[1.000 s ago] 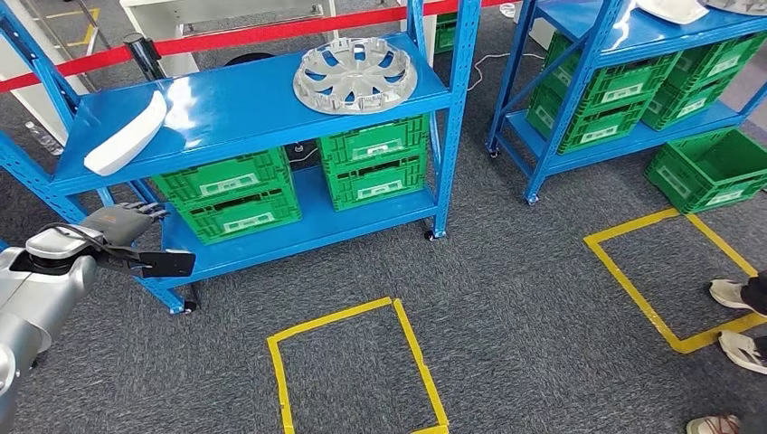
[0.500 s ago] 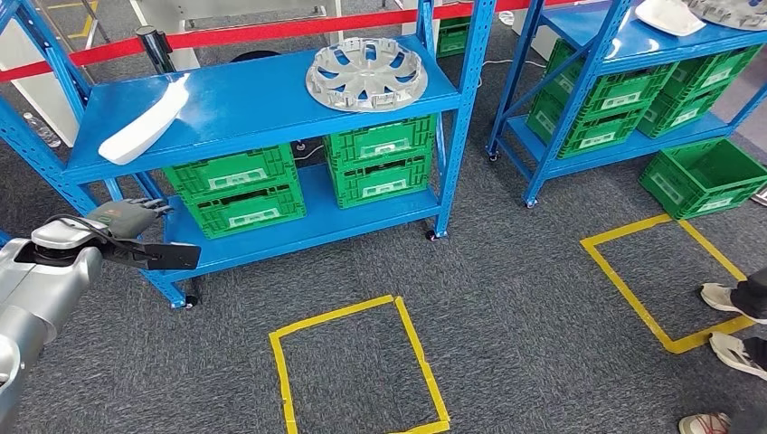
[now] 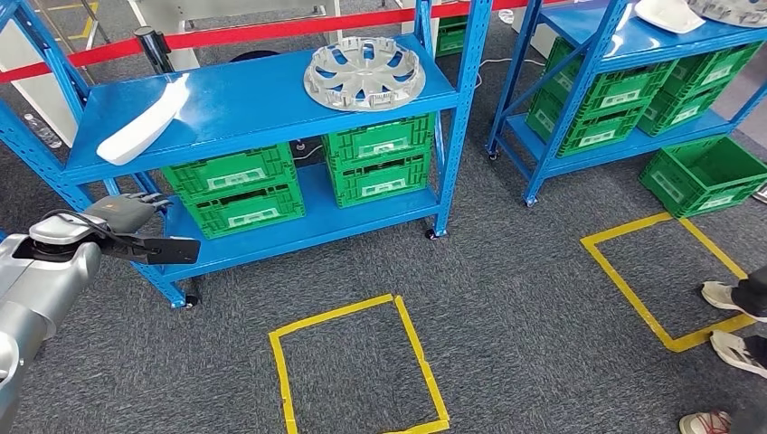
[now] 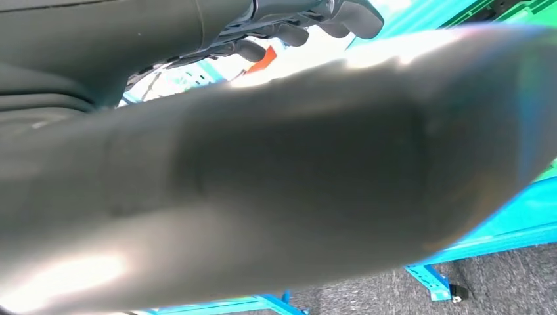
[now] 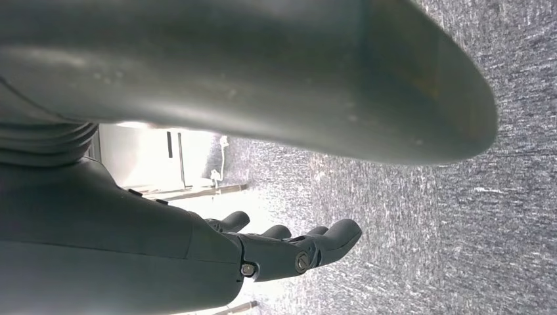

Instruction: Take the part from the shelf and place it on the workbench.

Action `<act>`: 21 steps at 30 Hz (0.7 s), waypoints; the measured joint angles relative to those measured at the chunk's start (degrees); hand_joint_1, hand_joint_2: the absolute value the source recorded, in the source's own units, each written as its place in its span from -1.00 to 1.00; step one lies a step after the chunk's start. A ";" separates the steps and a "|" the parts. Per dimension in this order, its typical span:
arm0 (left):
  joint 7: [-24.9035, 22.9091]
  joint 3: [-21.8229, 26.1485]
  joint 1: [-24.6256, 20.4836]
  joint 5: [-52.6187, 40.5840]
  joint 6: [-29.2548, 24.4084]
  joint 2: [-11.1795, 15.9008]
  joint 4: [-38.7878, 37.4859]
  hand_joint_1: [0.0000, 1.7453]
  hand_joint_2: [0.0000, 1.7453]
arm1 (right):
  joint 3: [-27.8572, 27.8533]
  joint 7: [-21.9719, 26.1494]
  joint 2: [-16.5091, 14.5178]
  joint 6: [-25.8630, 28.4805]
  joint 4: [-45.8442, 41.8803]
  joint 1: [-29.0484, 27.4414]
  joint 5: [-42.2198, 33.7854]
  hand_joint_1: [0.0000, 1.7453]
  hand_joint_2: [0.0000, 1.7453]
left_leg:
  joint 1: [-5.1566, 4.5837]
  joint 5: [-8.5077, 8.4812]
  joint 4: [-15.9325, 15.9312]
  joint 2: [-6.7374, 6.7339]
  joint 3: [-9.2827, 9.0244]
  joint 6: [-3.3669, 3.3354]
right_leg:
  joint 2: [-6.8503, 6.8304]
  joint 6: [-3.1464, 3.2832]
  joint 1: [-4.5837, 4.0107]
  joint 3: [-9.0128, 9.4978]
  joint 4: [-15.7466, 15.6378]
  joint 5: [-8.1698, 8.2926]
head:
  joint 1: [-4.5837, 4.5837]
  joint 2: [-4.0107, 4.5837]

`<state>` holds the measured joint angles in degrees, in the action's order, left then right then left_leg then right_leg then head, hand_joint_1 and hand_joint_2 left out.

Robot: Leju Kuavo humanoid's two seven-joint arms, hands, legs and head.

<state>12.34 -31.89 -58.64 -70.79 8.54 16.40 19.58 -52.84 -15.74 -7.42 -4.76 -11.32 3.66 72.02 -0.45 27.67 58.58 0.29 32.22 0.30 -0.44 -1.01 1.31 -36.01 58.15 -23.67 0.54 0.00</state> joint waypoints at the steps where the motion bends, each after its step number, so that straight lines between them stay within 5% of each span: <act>1: -0.06 0.00 -0.04 0.00 -0.03 0.01 0.00 -1.00 -1.00 | -0.01 0.00 -0.01 0.00 0.00 0.00 0.01 -1.00 -1.00 | -0.06 -0.04 0.04 0.01 0.08 -0.11 | -0.01 -0.13 0.06 -0.03 -0.04 0.08 | -0.01 0.00; 5: -0.24 -0.02 -0.33 -0.02 -0.28 0.02 0.04 -1.00 -1.00 | -0.04 0.00 -0.03 -0.01 0.00 0.00 0.11 -1.00 -1.00 | 0.26 -1.01 -0.95 -0.08 0.00 -1.14 | 0.08 -0.81 0.14 -0.72 1.14 -0.89 | -0.07 0.01; 8: -0.34 -0.02 -0.49 -0.07 -0.39 -0.03 -0.05 -1.00 -1.00 | -0.31 0.05 -0.03 0.00 0.00 -0.07 0.17 -1.00 -1.00 | 0.34 -1.47 -1.17 -0.21 0.34 -1.59 | 0.25 -1.01 0.09 -4.74 10.43 -6.28 | -0.21 0.00; 10: -0.36 -0.02 -0.47 -0.12 -0.43 -0.05 -0.23 -1.00 -1.00 | -0.51 0.07 -0.02 0.00 0.00 -0.21 0.24 -1.00 -1.00 | 0.32 -1.47 -0.86 -0.21 0.74 -1.58 | 0.28 -1.05 0.12 -6.55 15.05 -7.81 | -0.22 0.00; 11: -0.41 -0.02 -0.45 -0.14 -0.45 -0.07 -0.28 -1.00 -1.00 | -0.57 0.07 -0.01 0.00 0.00 -0.25 0.29 -1.00 -1.00 | 0.37 -1.41 -0.61 -0.18 0.94 -1.49 | 0.28 -1.03 0.16 -6.03 14.44 -7.11 | -0.22 0.00; 15: -0.90 -0.02 -0.48 -0.18 -0.62 0.05 -0.27 -1.00 -1.00 | -0.70 0.27 0.03 -0.01 0.00 0.01 0.58 -1.00 -1.00 | 0.44 -0.72 0.81 -0.09 1.64 -0.05 | 0.40 -0.44 0.16 0.28 3.00 -3.22 | -0.17 0.00; 19: -1.24 -0.03 -0.48 -0.16 -1.10 0.24 -0.21 -1.00 -1.00 | -0.79 0.66 0.02 -0.01 0.00 0.09 0.72 -1.00 -1.00 | 0.44 -0.45 0.90 -0.03 1.83 1.43 | 0.57 1.19 0.02 0.50 2.21 -3.11 | -0.09 0.00; 21: -1.32 -0.04 -0.49 -0.15 -1.19 0.44 -0.22 -1.00 -1.00 | -0.79 0.66 -0.01 -0.02 0.00 0.13 0.74 -1.00 -1.00 | 0.60 1.50 3.86 -0.04 3.21 2.04 | 0.52 1.90 0.20 0.57 1.97 -2.94 | 0.05 0.00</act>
<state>11.02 -31.93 -59.13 -70.95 7.35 16.84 19.37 -53.64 -15.08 -7.43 -4.78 -11.32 3.79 72.76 0.14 29.16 62.44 0.25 35.43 2.34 0.08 0.89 1.51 -35.45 60.12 -26.60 0.58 0.00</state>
